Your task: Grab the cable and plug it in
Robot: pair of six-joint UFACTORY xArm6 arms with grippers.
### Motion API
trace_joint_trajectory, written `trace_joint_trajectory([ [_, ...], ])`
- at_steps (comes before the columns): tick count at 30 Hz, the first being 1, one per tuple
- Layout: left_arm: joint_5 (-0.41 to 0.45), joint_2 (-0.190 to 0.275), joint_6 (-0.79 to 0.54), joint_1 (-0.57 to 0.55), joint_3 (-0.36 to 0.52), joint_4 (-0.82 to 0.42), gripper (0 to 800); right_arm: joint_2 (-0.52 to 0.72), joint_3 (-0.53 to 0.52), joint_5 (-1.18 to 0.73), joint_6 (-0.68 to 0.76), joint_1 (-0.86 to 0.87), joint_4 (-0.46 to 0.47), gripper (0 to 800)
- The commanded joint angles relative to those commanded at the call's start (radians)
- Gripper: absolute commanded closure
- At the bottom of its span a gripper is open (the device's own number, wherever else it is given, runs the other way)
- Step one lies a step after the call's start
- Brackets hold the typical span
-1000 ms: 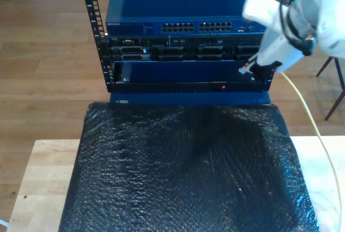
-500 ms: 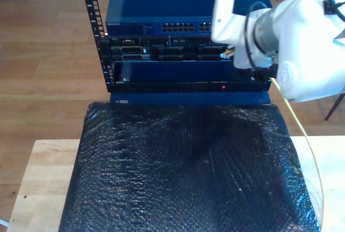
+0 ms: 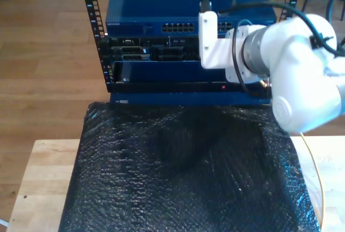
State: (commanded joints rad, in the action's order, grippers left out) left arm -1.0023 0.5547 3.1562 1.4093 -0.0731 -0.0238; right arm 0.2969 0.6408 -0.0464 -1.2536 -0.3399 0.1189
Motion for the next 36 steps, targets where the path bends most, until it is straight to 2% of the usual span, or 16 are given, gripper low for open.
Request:
trace_joint_trajectory([
  [5,0.0,0.0,0.0,0.0,0.0,0.0,0,0.017,-0.063,0.097,-0.003,-0.002,0.002,800],
  [12,0.0,0.0,0.0,0.0,0.0,0.0,0,0.017,-0.086,0.121,-0.005,-0.002,0.003,800],
  [16,0.0,0.0,0.0,0.0,0.0,0.0,0,0.017,-0.104,0.144,-0.008,-0.003,0.041,800],
  [32,0.0,0.0,0.0,0.0,0.0,0.0,0,-0.018,-0.107,0.181,-0.009,-0.02,0.095,800],
  [36,0.0,0.0,0.0,0.0,0.0,0.0,0,-0.038,-0.1,0.264,-0.005,-0.046,0.123,800],
])
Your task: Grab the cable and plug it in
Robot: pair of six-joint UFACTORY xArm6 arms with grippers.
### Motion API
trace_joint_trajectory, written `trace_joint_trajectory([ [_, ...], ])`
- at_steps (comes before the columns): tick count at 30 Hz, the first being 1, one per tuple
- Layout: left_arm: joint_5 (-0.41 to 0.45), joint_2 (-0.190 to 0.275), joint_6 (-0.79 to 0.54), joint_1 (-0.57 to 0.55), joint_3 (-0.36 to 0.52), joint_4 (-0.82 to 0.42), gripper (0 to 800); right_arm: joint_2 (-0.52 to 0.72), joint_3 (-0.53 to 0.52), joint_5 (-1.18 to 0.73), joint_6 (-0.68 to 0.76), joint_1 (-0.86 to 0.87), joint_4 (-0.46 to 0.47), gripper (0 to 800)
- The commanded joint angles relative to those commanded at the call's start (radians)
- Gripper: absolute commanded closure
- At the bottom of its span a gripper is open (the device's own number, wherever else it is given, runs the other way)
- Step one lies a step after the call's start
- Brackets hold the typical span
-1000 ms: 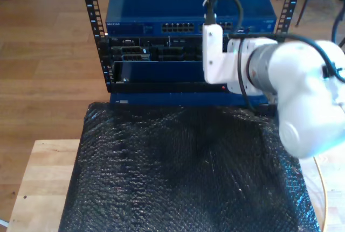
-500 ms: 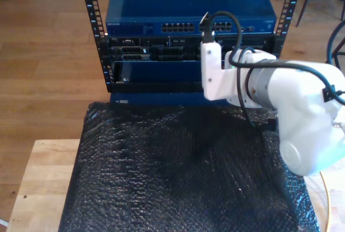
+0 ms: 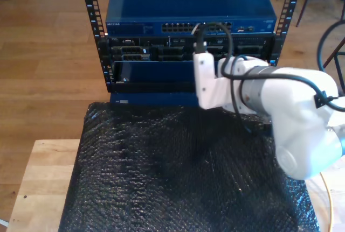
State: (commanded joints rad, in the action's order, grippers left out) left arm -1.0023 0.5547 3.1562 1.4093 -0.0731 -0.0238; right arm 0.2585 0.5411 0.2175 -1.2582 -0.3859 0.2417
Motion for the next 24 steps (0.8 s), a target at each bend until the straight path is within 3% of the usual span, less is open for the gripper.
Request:
trace_joint_trajectory([
  [6,0.0,0.0,0.0,0.0,0.0,0.0,0,-0.086,0.041,0.038,0.002,0.002,0.005,800],
  [24,0.0,0.0,0.0,0.0,0.0,0.0,0,-0.262,0.075,0.442,-0.003,0.009,-0.006,800],
])
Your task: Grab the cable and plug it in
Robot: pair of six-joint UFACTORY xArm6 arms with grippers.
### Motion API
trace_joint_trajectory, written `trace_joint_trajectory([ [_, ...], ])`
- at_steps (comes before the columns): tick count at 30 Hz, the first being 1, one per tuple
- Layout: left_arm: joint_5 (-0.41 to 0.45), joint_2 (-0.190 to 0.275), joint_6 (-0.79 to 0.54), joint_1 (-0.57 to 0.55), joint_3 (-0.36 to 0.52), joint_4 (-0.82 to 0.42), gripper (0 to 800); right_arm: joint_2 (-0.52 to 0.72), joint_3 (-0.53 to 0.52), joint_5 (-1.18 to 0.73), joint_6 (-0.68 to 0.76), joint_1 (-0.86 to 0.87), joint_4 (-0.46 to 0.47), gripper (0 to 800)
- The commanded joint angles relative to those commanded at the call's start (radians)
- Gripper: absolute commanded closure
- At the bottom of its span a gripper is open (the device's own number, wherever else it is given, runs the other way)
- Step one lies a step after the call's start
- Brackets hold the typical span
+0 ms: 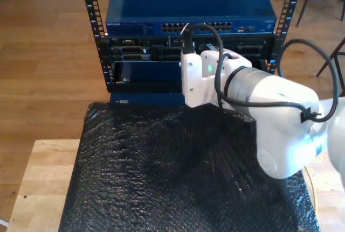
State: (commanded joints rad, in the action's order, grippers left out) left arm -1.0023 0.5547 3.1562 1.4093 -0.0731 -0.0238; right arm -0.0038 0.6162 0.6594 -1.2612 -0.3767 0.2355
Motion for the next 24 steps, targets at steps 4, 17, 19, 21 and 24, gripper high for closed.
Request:
trace_joint_trajectory([
  [4,0.0,0.0,0.0,0.0,0.0,0.0,0,-0.034,0.005,0.06,0.0,0.003,-0.038,800],
  [17,0.0,0.0,0.0,0.0,0.0,0.0,0,-0.143,0.058,0.207,-0.038,0.023,-0.051,800],
  [19,0.0,0.0,0.0,0.0,0.0,0.0,0,-0.147,0.058,0.213,-0.052,0.025,-0.051,800],
  [21,0.0,0.0,0.0,0.0,0.0,0.0,0,-0.17,0.055,0.252,-0.064,0.031,-0.051,800],
  [24,0.0,0.0,0.0,0.0,0.0,0.0,0,-0.193,0.058,0.334,-0.081,0.035,-0.054,800],
])
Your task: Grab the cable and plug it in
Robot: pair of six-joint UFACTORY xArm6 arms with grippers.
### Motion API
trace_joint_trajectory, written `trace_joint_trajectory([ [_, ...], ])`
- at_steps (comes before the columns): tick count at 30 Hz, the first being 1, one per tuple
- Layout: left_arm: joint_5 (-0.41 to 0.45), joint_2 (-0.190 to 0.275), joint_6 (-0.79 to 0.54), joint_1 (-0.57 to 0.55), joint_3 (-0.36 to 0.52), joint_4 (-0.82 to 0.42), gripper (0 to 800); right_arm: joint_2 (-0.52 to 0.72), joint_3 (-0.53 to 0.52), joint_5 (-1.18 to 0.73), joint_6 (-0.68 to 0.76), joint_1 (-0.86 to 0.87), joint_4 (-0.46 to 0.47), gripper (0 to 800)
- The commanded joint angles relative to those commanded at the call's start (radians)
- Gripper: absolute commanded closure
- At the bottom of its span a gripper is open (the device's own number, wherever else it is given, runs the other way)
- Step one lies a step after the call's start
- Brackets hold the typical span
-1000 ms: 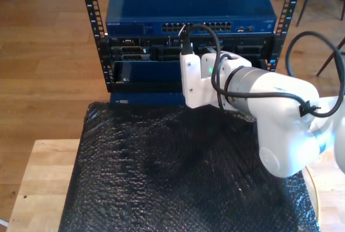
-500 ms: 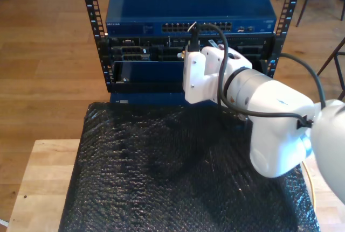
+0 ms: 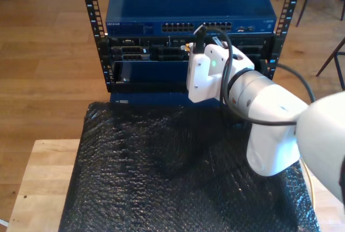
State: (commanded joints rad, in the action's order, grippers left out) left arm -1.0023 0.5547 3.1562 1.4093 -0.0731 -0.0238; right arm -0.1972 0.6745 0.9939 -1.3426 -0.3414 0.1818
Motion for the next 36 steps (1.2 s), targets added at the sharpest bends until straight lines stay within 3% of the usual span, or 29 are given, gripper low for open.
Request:
trace_joint_trajectory([
  [7,0.0,0.0,0.0,0.0,0.0,0.0,0,-0.037,0.028,0.018,0.002,0.02,-0.017,800],
  [12,0.0,0.0,0.0,0.0,0.0,0.0,0,-0.06,0.06,0.035,-0.003,0.017,-0.112,800],
  [22,0.0,0.0,0.0,0.0,0.0,0.0,0,-0.15,0.112,0.155,-0.086,0.014,-0.184,800],
  [30,0.0,0.0,0.0,0.0,0.0,0.0,0,-0.198,0.114,0.282,-0.19,0.006,-0.295,800],
  [36,0.0,0.0,0.0,0.0,0.0,0.0,0,-0.239,0.117,0.344,-0.278,-0.037,-0.43,800],
])
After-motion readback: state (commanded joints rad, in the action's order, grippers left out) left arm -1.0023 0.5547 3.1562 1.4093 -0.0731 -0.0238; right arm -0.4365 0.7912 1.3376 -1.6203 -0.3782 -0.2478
